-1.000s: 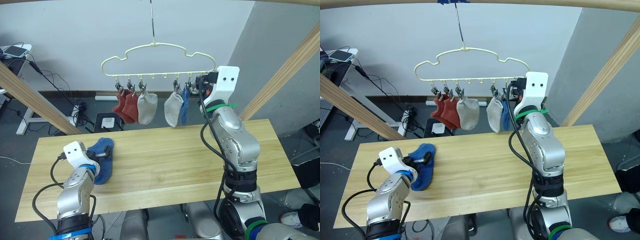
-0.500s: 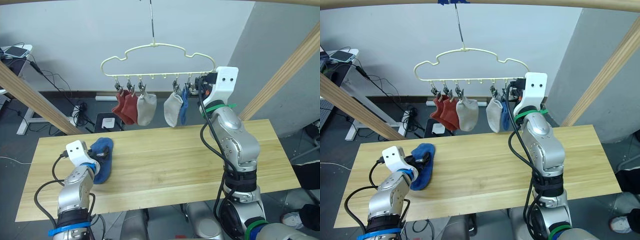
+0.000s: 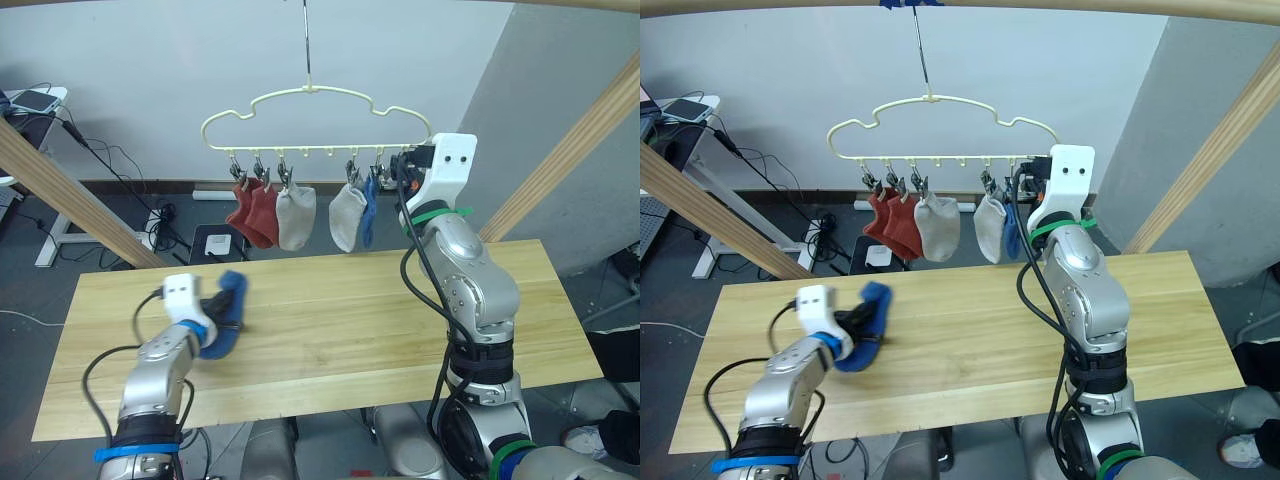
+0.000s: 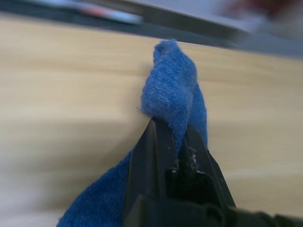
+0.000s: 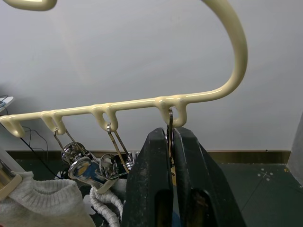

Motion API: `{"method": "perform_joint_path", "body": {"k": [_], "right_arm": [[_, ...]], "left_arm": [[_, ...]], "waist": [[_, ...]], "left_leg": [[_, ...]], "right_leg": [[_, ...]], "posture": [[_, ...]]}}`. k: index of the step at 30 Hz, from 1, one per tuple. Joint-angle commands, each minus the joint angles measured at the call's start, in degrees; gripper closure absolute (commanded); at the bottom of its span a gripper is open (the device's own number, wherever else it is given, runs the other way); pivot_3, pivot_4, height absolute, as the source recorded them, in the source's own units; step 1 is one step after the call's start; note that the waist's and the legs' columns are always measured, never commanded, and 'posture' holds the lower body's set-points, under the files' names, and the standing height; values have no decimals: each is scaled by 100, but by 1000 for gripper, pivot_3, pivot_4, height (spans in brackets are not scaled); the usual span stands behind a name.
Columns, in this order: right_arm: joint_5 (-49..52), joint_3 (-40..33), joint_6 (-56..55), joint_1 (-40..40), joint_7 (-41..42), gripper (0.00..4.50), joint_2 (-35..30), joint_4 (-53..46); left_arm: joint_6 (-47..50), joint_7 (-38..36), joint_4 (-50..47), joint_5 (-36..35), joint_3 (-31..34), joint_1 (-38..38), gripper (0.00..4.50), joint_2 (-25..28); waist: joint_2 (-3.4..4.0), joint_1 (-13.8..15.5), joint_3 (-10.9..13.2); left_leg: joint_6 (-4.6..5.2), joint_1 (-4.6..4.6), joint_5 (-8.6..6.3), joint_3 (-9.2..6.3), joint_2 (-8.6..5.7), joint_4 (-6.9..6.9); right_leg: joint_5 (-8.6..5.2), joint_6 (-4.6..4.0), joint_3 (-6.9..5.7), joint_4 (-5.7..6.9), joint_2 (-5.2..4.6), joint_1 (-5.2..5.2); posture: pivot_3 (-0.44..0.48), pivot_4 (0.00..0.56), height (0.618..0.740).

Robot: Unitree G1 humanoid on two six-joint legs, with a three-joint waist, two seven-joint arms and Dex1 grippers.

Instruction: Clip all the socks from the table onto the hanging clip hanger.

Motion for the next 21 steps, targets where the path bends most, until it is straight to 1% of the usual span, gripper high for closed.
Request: {"method": "perform_joint_path", "body": {"k": [1,3,4,8,11,14,18,21], "right_arm": [[30,-19,-13,-72,-18,4500,-5,-323],[37,-33,17,-88,-36,4500,-10,-357],[36,-40,41,-98,-49,4500,-13,-384],[35,-71,160,-100,-92,4500,-27,-509],[32,-84,237,-99,-110,4500,-30,-578],[26,-82,283,-98,-126,4500,-19,-612],[38,-78,335,-103,-137,4500,-29,-640],[42,-74,367,-110,-139,4500,-28,-652]], "left_arm": [[-791,-1176,-634,42,-794,-701,4492,32],[-906,-1476,-654,-32,-1018,-1019,4492,-80],[-913,-1515,-636,-63,-1086,-1183,4492,-183],[-827,-1495,-713,-148,-1267,-1581,4492,-641],[-865,-1343,-756,-41,-1424,-1700,4492,-958],[-959,-1038,-551,151,-1493,-1818,4492,-1247],[-1216,-511,-87,460,-1441,-2099,4492,-1583],[-1294,-226,193,539,-1349,-2302,4492,-1773]], "waist": [[0,4,0],[0,-7,0],[0,-15,0],[0,-87,0],[0,-92,0],[0,-92,0],[0,-107,0],[0,-132,0]], "left_leg": [[0,-7,0,-3,2,0],[0,-8,0,-1,2,-4],[0,-9,0,-1,2,-5],[3,-10,-2,8,3,-11],[4,-13,-2,-1,4,-16],[4,-17,-2,0,1,-12],[4,-18,-2,-1,-2,-8],[5,-18,-1,-3,-1,-8]], "right_leg": [[0,0,-4,-5,1,-3],[0,0,-2,-9,1,-3],[0,0,-2,-17,2,-2],[0,1,6,-32,2,-2],[0,1,0,-36,6,-3],[0,1,0,-37,3,-2],[2,5,0,-37,2,-1],[2,6,-1,-36,4,-1]], "posture": [[-276,279,732],[-276,279,732],[-299,279,732],[-312,279,732],[-320,280,732],[-324,280,732],[-326,283,732],[-327,282,732]]}}
